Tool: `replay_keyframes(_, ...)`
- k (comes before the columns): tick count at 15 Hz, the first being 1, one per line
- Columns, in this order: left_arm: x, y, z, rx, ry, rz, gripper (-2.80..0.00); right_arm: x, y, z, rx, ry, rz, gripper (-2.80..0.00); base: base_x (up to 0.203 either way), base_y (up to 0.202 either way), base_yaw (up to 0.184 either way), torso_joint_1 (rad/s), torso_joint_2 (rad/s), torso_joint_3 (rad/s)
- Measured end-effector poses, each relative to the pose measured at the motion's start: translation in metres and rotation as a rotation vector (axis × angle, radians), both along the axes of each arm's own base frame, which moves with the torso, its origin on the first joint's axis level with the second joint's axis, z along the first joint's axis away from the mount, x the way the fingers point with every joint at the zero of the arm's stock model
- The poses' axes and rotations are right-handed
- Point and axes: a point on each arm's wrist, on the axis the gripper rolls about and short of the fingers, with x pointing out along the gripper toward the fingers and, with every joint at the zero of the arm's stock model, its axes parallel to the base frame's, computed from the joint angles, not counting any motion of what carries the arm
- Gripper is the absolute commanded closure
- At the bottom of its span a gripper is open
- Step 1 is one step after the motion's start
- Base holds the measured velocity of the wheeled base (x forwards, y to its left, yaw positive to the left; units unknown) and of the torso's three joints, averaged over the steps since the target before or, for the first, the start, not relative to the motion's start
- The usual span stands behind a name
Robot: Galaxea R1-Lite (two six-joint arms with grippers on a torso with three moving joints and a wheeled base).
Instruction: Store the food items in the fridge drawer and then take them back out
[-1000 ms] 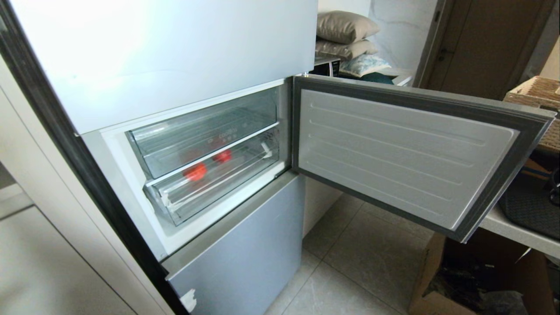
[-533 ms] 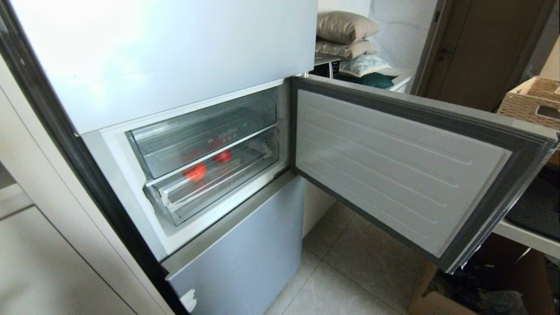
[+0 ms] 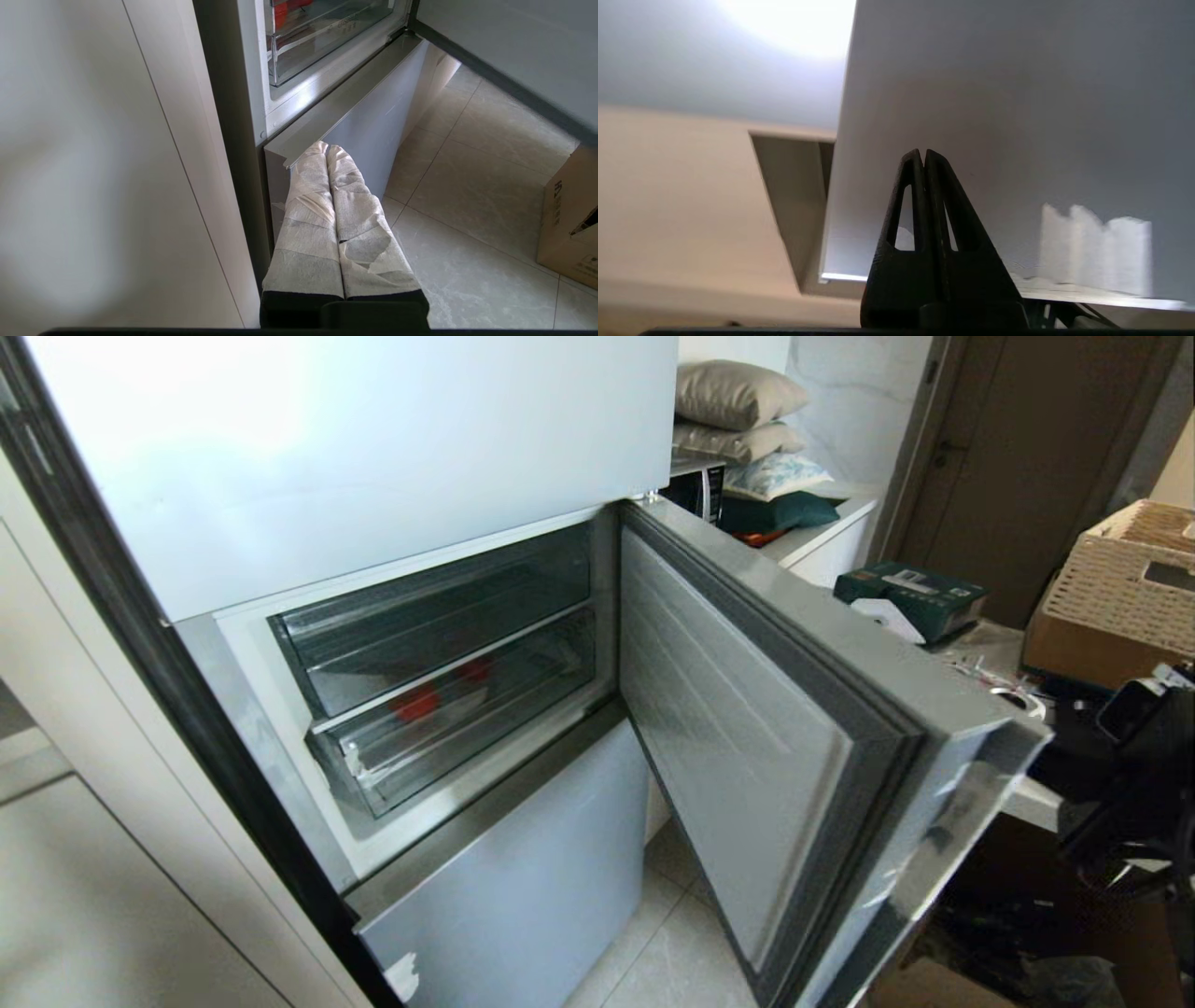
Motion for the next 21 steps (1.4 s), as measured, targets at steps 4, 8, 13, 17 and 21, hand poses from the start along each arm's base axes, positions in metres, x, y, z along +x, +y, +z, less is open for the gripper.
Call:
replay_keyframes(4,0.000,0.000,0.000,0.000,0.000,0.000,0.00,0.028,0.066,0.004,-0.165,-0.071,-0.076,0.00,0.000,0.000,0.000,0.000,0.00,0.000)
replay_keyframes(8,0.000,0.000,0.000,0.000,0.000,0.000,0.00,0.091,0.145,-0.004,-0.330,-0.179,-0.138,0.00,0.000,0.000,0.000,0.000,0.00,0.000)
replay_keyframes(13,0.000,0.000,0.000,0.000,0.000,0.000,0.00,0.147,0.238,-0.015,-0.381,-0.368,-0.098,0.00,0.000,0.000,0.000,0.000,0.00,0.000)
replay_keyframes(17,0.000,0.000,0.000,0.000,0.000,-0.001,0.00,0.173,0.293,-0.038,-0.386,-0.476,-0.053,0.00,0.000,0.000,0.000,0.000,0.00,0.000)
replay_keyframes(21,0.000,0.000,0.000,0.000,0.000,0.000,0.00,0.201,0.323,-0.045,-0.282,-0.596,-0.089,0.00,0.000,0.000,0.000,0.000,0.00,0.000)
